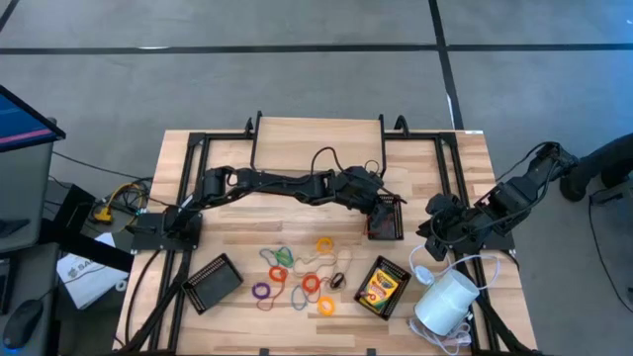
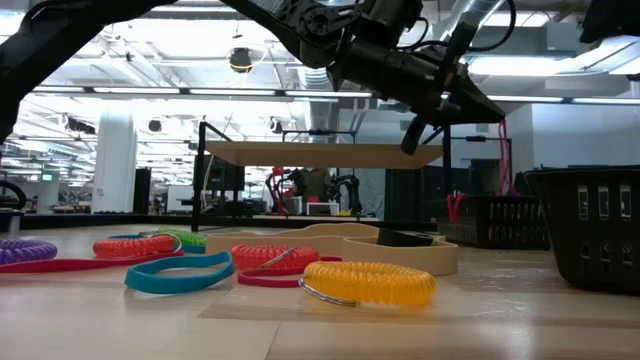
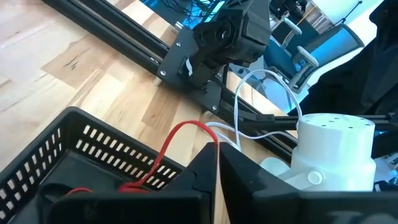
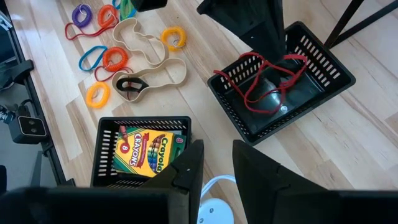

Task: Pick & Place Office Desk Supplies
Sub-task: Put the top red rubber band into the top right black bin

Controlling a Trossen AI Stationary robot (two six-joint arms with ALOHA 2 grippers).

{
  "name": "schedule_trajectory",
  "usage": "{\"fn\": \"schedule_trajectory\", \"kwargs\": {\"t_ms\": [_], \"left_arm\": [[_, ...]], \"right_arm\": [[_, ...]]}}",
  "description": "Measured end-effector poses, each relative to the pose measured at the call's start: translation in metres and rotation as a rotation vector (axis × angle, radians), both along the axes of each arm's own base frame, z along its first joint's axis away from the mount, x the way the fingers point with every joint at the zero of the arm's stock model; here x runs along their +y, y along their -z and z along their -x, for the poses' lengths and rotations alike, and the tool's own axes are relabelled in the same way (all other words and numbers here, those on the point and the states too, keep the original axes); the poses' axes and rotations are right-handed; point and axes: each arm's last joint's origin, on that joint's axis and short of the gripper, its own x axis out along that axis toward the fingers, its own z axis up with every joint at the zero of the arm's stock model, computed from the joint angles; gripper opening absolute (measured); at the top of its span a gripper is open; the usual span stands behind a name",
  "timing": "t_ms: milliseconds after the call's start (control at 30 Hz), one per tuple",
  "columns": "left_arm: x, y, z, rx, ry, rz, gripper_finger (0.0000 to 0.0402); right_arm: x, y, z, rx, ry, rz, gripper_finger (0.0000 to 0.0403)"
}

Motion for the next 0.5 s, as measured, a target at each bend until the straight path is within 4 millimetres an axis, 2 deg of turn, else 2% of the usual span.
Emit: {"fn": "schedule_trajectory", "kwargs": {"t_ms": [100,333,500], "left_arm": [[-0.0018,0.0000,-0.0001,-0.001,0.005,-0.005,0.0046],[-0.0021,0.0020,0.0007,0.022,0.001,-0.002,0.0159],[-0.0070,0.0019,0.0003,0.022,0.007,-0.003,0.0207]], "right_arm": [[0.0000,0.0000,-0.0001,0.000,0.000,0.000,0.0084],[0.0001,0.0000,-0.0001,0.001,0.000,-0.001,0.0084],[0.0001,0.0000,0.0000,0.001,0.000,-0.004,0.0084]]}}
